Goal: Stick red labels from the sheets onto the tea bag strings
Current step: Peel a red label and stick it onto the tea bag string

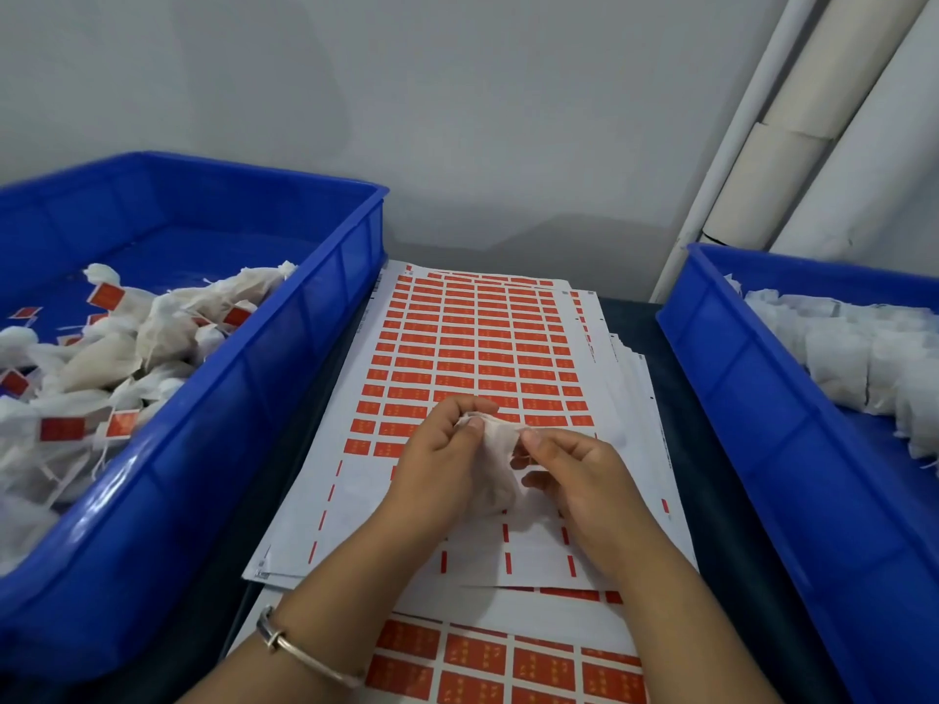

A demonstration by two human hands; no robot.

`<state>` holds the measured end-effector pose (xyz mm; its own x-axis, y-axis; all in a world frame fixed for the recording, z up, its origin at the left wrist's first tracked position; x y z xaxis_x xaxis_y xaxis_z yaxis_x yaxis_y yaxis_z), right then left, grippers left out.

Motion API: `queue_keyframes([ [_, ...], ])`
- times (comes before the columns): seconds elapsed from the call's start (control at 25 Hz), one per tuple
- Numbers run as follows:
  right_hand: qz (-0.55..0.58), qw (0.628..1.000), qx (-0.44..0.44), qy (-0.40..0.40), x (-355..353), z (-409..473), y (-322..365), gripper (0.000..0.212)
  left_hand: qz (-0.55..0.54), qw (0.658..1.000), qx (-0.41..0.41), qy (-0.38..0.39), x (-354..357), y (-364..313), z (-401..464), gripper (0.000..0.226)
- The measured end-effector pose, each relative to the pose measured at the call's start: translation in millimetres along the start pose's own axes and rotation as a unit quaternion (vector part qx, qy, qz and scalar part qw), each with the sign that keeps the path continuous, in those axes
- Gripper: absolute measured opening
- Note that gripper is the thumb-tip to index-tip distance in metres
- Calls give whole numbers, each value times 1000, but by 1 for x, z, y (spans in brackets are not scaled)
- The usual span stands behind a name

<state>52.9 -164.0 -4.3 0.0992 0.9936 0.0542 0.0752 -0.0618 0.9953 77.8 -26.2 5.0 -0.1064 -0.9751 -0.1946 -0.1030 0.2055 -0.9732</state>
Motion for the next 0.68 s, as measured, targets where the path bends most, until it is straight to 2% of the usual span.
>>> queue_keyframes([
  [0.2, 61, 998, 2, 14, 1, 0, -1, 29, -15, 1000, 5, 9, 0, 0, 1, 14],
  [0.28, 81, 997, -9, 11, 0, 0, 1, 27, 62, 997, 38, 11, 1, -2, 0, 3],
  [0.36, 67, 998, -18, -7, 0, -1, 2, 26, 172, 981, 93, -4, 3, -2, -2, 13],
  [0.44, 39, 998, -32, -38, -3, -1, 2, 25, 195, 975, 104, -20, 3, -4, -3, 17],
  [0.52, 66, 996, -29, -53, -6, 1, 4, 26, 180, 979, 90, -19, 1, -3, -2, 19],
  [0.6, 245, 968, 22, -53, -11, 2, 5, 22, 183, 979, 93, -5, 1, -3, -2, 19],
  [0.68, 436, 894, 87, -49, -12, 4, 5, 15, 187, 977, 107, 1, 3, -4, -4, 20],
])
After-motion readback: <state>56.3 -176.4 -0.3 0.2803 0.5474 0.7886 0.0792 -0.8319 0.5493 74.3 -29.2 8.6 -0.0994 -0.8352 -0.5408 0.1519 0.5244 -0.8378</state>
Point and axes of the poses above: each hand's wrist, its own z-axis towards the middle knuckle, its own x-axis out of the palm, y = z × x, the point moved 3 cm from there along z, towards the middle knuckle, and after that the axes turned 10 degrees about z, right-handed, at the moved point
